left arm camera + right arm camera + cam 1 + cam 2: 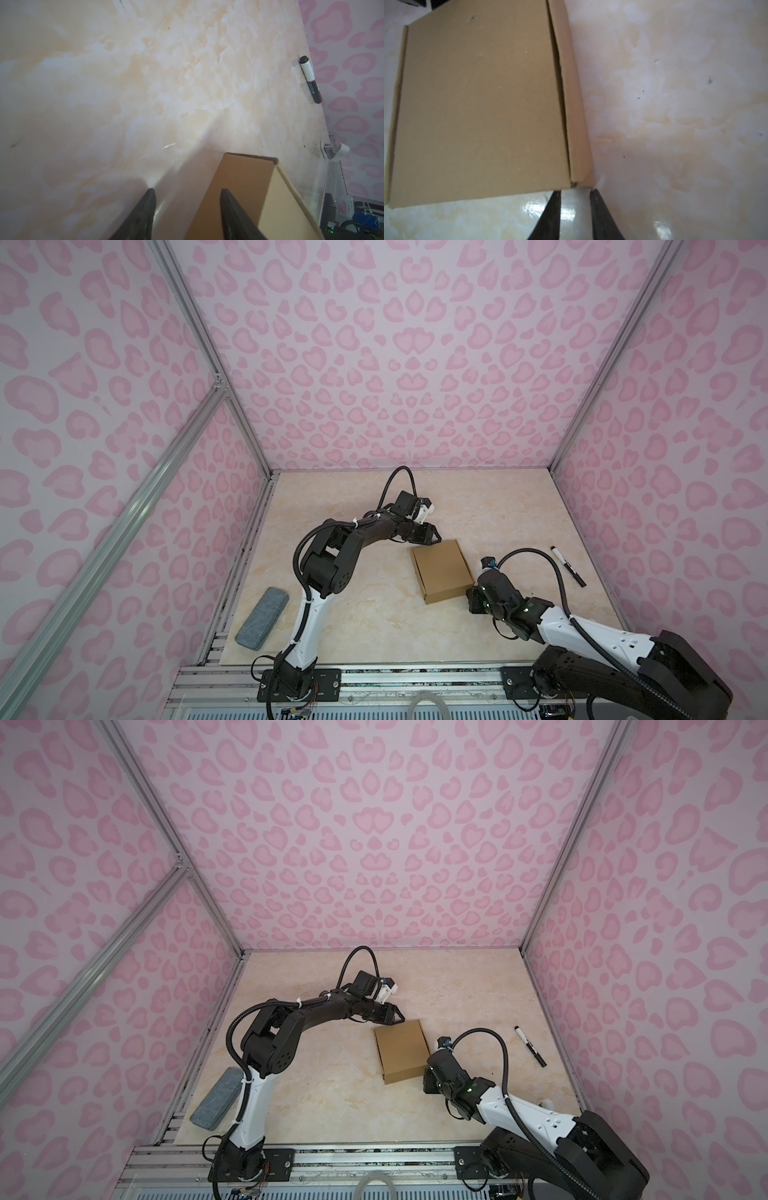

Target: Fold the paper box

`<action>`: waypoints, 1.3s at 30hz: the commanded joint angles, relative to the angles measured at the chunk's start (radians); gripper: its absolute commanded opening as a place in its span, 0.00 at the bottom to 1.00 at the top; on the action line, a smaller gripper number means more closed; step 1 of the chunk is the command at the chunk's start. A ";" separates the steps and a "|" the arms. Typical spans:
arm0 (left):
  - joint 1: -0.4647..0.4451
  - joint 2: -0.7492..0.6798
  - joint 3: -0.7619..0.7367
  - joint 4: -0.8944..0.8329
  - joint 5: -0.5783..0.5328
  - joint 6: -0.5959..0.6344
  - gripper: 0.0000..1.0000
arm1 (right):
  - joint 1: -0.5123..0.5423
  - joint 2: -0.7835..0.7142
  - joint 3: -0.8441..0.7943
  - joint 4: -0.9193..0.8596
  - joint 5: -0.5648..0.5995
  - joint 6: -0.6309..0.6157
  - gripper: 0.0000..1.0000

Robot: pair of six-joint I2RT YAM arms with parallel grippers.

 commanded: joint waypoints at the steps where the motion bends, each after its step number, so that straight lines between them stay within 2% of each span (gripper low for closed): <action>1: -0.010 0.024 -0.034 -0.189 -0.027 0.000 0.54 | -0.008 0.069 0.038 0.065 -0.016 -0.025 0.27; 7: -0.025 0.037 -0.051 -0.178 -0.010 0.005 0.54 | -0.017 0.162 0.084 0.098 -0.043 -0.041 0.27; 14: -0.036 0.033 -0.050 -0.181 0.005 0.014 0.54 | -0.044 0.194 0.086 0.161 -0.031 -0.069 0.26; 18: -0.034 0.031 -0.053 -0.186 -0.009 0.013 0.54 | -0.036 0.159 0.089 0.122 -0.038 -0.068 0.26; 25: -0.019 0.022 -0.058 -0.176 -0.012 -0.004 0.54 | 0.104 0.055 0.004 0.116 -0.015 0.059 0.26; 30: -0.016 0.018 -0.060 -0.177 -0.015 -0.006 0.54 | 0.206 0.036 0.017 0.148 0.031 0.106 0.27; 39: -0.017 0.003 -0.080 -0.166 -0.016 -0.017 0.53 | 0.316 0.237 0.119 0.260 0.008 0.114 0.27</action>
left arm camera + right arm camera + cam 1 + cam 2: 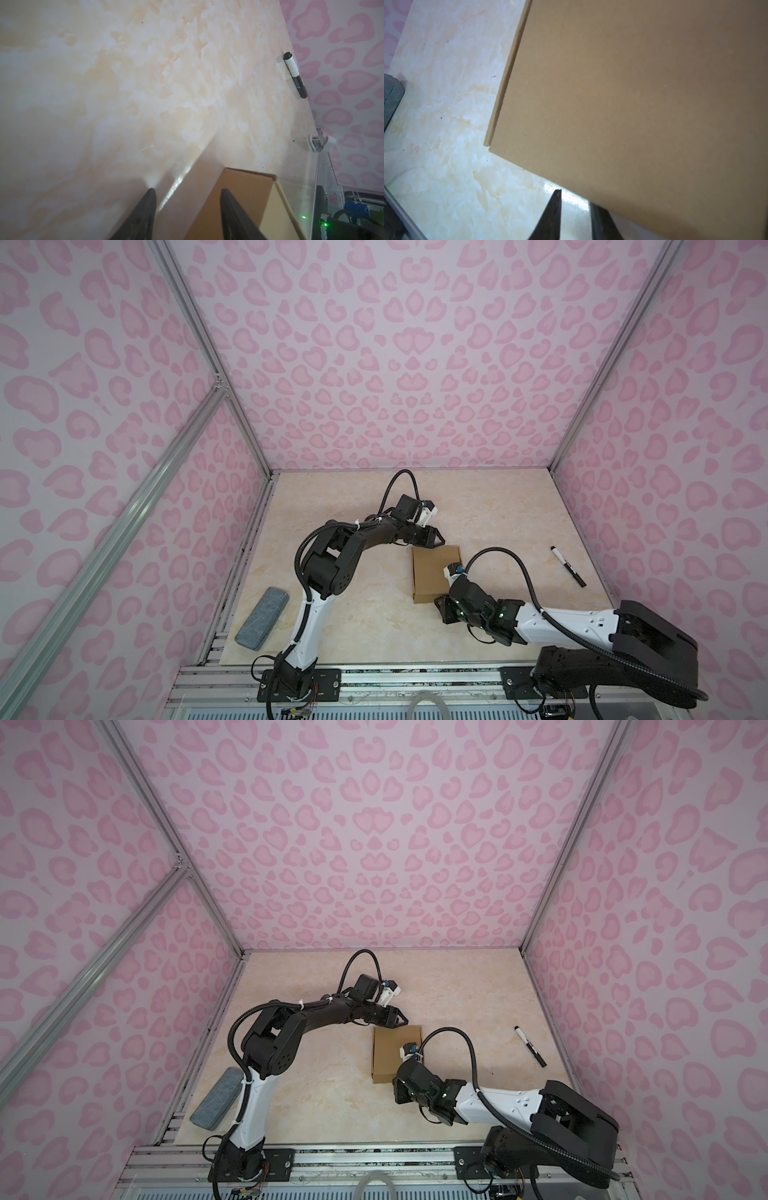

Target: Fold the paper box

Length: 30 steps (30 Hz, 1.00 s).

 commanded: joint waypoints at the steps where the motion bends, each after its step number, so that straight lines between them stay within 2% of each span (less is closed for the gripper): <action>1: -0.003 0.012 -0.027 -0.255 -0.060 -0.011 0.53 | 0.031 0.059 0.031 0.095 0.016 0.016 0.27; 8: -0.001 0.005 -0.051 -0.240 -0.068 -0.017 0.53 | 0.093 0.102 0.092 0.079 0.086 0.019 0.27; 16: 0.001 0.002 -0.051 -0.227 -0.069 -0.036 0.53 | 0.114 0.195 0.148 0.091 0.071 0.008 0.28; 21: 0.000 -0.005 -0.071 -0.217 -0.068 -0.041 0.53 | 0.104 0.175 0.161 -0.016 0.211 0.013 0.29; 24: 0.000 -0.009 -0.076 -0.215 -0.070 -0.043 0.53 | 0.102 0.175 0.185 -0.046 0.205 -0.020 0.29; 30: 0.009 -0.010 -0.074 -0.214 -0.081 -0.059 0.53 | 0.198 0.153 0.189 0.012 0.205 -0.071 0.30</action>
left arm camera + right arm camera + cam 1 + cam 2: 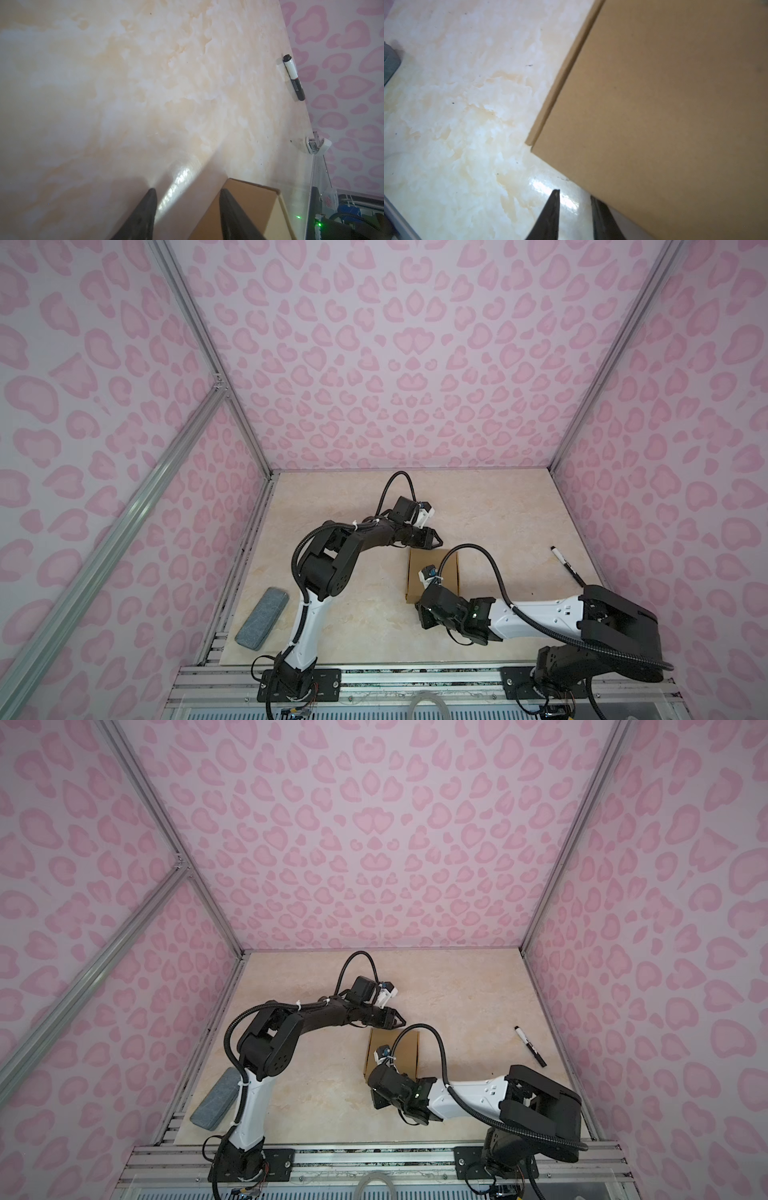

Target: Fold the paper box

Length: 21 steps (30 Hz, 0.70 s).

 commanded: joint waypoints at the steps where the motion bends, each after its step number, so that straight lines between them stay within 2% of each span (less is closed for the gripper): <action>1: 0.004 0.018 -0.018 -0.249 -0.079 -0.025 0.52 | 0.044 -0.006 0.007 0.055 0.071 -0.044 0.30; 8: 0.012 0.013 -0.027 -0.237 -0.084 -0.036 0.52 | 0.066 0.019 0.007 0.065 0.063 -0.044 0.30; 12: 0.012 0.010 -0.030 -0.234 -0.081 -0.037 0.52 | 0.066 0.090 0.066 0.042 0.017 -0.077 0.31; 21: 0.012 0.005 -0.039 -0.229 -0.078 -0.039 0.52 | 0.011 0.151 0.068 0.057 -0.027 -0.071 0.31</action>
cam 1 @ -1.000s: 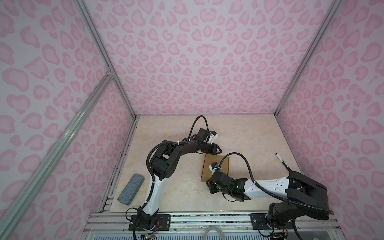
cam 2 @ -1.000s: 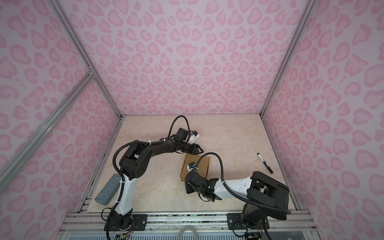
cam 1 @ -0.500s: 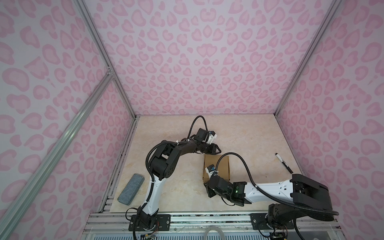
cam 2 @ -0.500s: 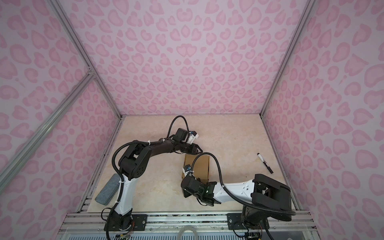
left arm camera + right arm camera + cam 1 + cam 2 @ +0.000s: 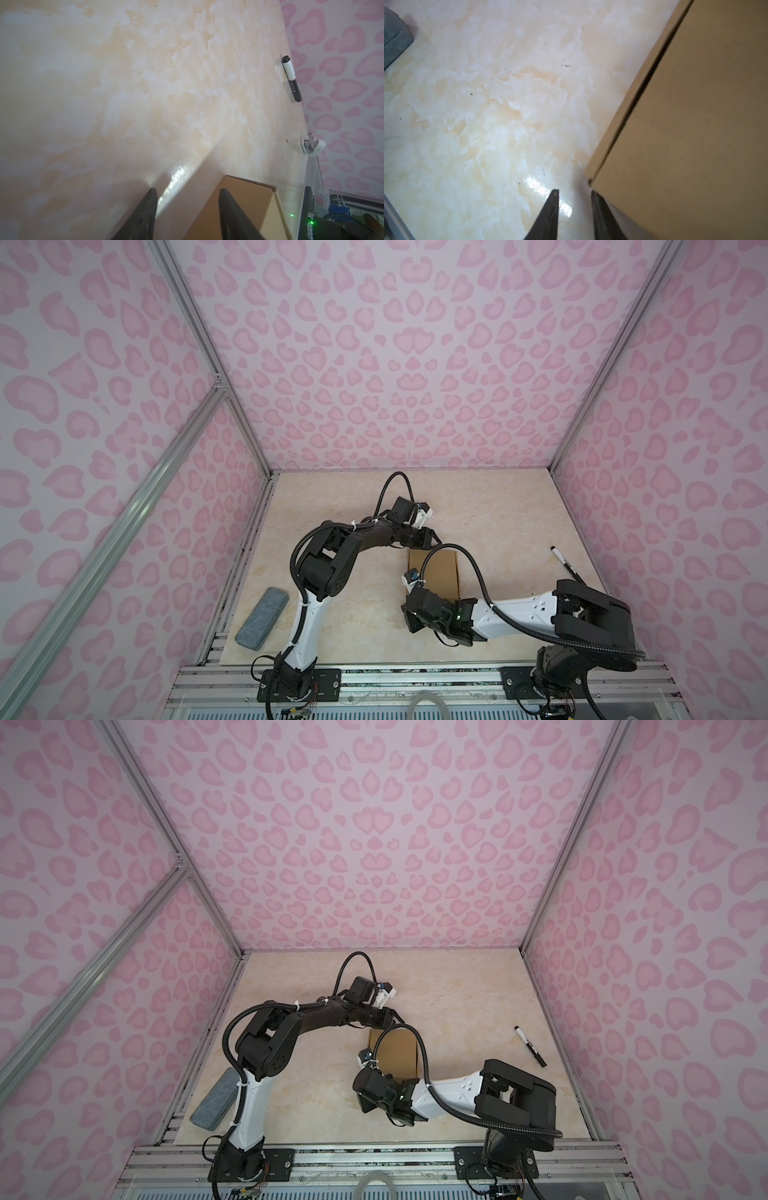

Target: Fold the paper box

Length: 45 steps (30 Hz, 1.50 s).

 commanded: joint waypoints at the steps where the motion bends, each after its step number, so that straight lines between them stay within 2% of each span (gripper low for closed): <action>1: 0.001 0.017 -0.023 -0.229 -0.088 -0.013 0.52 | -0.028 0.010 -0.022 0.020 -0.012 0.000 0.31; 5: 0.001 0.019 -0.030 -0.223 -0.086 -0.014 0.52 | -0.069 0.031 -0.024 0.045 -0.061 -0.002 0.31; 12: -0.010 0.001 -0.050 -0.215 -0.078 -0.018 0.52 | -0.100 0.033 -0.036 0.077 -0.064 -0.010 0.30; 23: -0.013 -0.009 -0.087 -0.194 -0.064 -0.018 0.52 | -0.147 -0.011 -0.025 0.079 0.004 -0.077 0.30; 34: 0.004 -0.027 -0.047 -0.235 -0.068 -0.001 0.55 | -0.132 -0.101 -0.059 0.099 -0.091 -0.104 0.30; 38: 0.022 -0.039 -0.006 -0.266 -0.063 0.009 0.59 | -0.098 -0.166 -0.073 0.056 -0.076 -0.099 0.30; 41: 0.035 -0.063 0.009 -0.278 -0.064 0.016 0.72 | -0.088 -0.226 -0.082 0.023 -0.070 -0.087 0.31; 45: 0.042 -0.080 0.012 -0.284 -0.064 0.020 0.76 | -0.089 -0.274 -0.086 0.011 -0.076 -0.100 0.31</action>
